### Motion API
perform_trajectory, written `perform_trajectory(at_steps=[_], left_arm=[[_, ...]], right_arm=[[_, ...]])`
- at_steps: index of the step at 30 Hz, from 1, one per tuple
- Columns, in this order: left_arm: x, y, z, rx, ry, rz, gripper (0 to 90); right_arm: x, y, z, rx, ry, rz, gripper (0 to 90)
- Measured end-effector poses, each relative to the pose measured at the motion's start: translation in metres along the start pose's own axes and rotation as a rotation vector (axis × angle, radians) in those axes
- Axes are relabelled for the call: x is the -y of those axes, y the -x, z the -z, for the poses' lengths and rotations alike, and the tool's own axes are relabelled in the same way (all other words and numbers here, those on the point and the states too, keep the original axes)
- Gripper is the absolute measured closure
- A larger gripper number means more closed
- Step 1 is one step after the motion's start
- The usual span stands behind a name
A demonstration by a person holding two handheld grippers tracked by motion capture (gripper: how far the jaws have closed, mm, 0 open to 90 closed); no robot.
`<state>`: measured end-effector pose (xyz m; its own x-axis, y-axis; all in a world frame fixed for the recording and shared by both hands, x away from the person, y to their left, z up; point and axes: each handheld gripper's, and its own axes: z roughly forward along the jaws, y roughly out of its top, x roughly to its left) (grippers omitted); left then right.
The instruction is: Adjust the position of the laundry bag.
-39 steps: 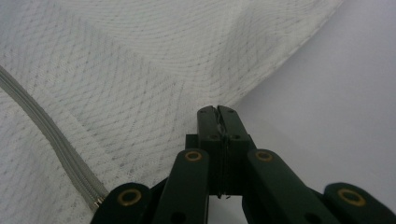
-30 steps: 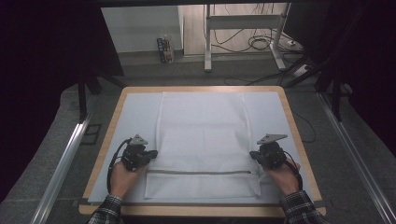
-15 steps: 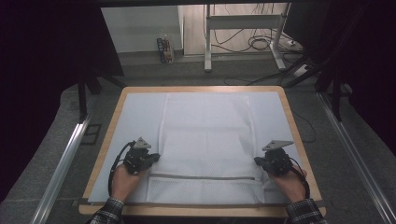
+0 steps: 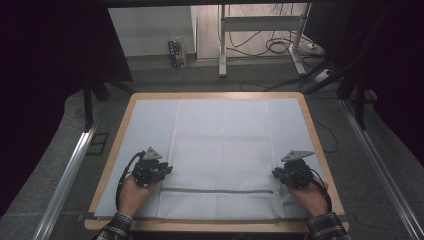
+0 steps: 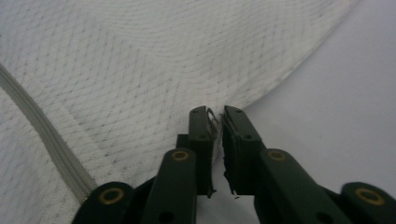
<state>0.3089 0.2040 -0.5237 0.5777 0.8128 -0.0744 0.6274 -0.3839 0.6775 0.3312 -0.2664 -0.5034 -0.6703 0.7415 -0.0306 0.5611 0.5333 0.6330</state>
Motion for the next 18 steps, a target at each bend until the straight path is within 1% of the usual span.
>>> perform_trajectory(at_steps=[1,4,5,6,7,9,10,12,13,14,15,16,17,18], left_arm=[[0.000,0.000,0.001,-0.003,0.009,0.005,65.0],[0.002,0.002,0.002,-0.022,0.021,0.005,51.8],[0.003,0.002,0.003,-0.023,0.025,0.009,48.3],[0.004,0.002,0.004,-0.024,0.032,0.010,45.7],[0.005,0.003,0.005,-0.023,0.042,0.011,38.3],[0.007,0.004,0.008,-0.023,0.062,0.012,33.8],[0.008,0.005,0.010,-0.026,0.070,0.012,33.8],[0.010,0.006,0.012,-0.020,0.082,0.009,29.9],[0.011,0.006,0.014,-0.019,0.088,0.009,26.2],[0.012,0.007,0.015,-0.016,0.090,0.007,26.2],[0.014,0.009,0.017,-0.022,0.097,0.004,22.6],[0.014,0.009,0.017,-0.022,0.097,0.004,19.7],[0.015,0.010,0.018,-0.028,0.100,0.002,19.7],[0.016,0.011,0.019,-0.031,0.101,0.000,17.7]], right_arm=[[0.000,0.000,0.000,0.000,0.000,0.000,72.3],[0.000,0.001,0.001,0.013,0.019,0.004,60.4],[0.000,0.001,0.000,0.016,0.024,0.004,57.1],[0.000,0.001,0.000,0.013,0.026,0.005,55.7],[-0.001,0.001,0.000,0.012,0.028,0.014,49.6],[-0.001,-0.001,0.001,0.018,0.036,0.023,44.8],[-0.001,-0.001,0.001,0.018,0.036,0.023,44.8],[-0.001,-0.002,0.003,0.023,0.049,0.031,39.3],[-0.001,-0.004,0.005,0.026,0.069,0.034,35.5],[-0.001,-0.004,0.005,0.026,0.069,0.034,35.5],[0.000,-0.005,0.008,0.022,0.086,0.038,31.5],[0.000,-0.005,0.008,0.022,0.086,0.038,31.5],[0.001,-0.005,0.008,0.020,0.091,0.039,30.0],[0.002,-0.006,0.009,0.016,0.092,0.039,28.3]])
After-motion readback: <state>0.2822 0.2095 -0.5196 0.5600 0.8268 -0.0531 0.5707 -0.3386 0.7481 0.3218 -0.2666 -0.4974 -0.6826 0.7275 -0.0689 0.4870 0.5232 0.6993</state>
